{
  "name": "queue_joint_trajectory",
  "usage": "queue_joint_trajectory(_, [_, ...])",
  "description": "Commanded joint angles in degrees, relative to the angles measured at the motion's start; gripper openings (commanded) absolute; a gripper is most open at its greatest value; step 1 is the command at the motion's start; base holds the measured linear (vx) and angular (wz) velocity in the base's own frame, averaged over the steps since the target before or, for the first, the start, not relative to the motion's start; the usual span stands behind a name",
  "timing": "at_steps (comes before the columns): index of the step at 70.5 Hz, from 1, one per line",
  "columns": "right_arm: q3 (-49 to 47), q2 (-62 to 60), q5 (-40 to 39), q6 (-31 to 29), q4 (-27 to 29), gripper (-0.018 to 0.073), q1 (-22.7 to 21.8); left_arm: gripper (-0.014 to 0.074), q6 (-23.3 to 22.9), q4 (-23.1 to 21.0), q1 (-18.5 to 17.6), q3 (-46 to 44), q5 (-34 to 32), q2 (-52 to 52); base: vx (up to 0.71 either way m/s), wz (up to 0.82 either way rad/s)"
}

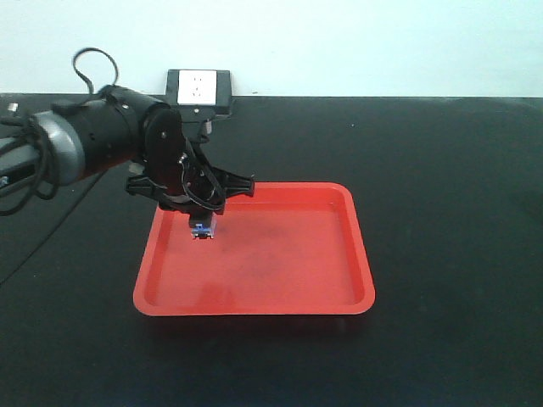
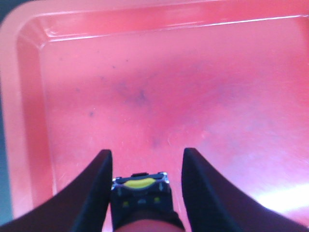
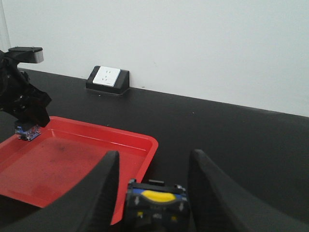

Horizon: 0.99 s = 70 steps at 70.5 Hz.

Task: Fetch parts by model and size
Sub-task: 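Lower the red-capped switch into the red tray with the left gripper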

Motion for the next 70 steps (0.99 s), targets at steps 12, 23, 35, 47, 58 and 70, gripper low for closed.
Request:
queue_joint_trajectory(12, [-1.6, 0.7, -4.4, -0.4, 0.0, -0.0005, -0.2, -0.0006, -0.7, 1.6, -0.3, -1.9, -6.3, 1.0, 0.0, 0.0])
queue_joint_trajectory(23, [-1.6, 0.7, -4.4, -0.4, 0.0, -0.0005, -0.2, -0.0006, -0.7, 1.5, -0.3, -1.9, -6.7, 3.1, 0.0, 0.0])
queue_joint_trajectory(35, [-1.6, 0.7, -4.4, -0.4, 0.0, -0.0005, -0.2, -0.0006, -0.7, 2.0, -0.3, -2.0, -7.9, 4.6, 0.0, 0.0])
queue_joint_trajectory(47, [-1.6, 0.7, -4.5, -0.2, 0.0, -0.0005, -0.2, -0.0005, -0.7, 2.8, -0.3, -2.0, -8.3, 5.6, 0.0, 0.0])
queue_joint_trajectory(58, [-1.6, 0.7, -4.8, -0.2, 0.0, -0.0005, -0.2, 0.0006, -0.7, 2.8, -0.3, -2.0, -8.1, 6.3, 0.0, 0.0])
queue_joint_trajectory(70, [-1.6, 0.7, -4.8, -0.2, 0.0, -0.0005, -0.2, 0.0065, -0.5, 3.3, -0.3, -2.0, -7.9, 6.2, 0.0, 0.0])
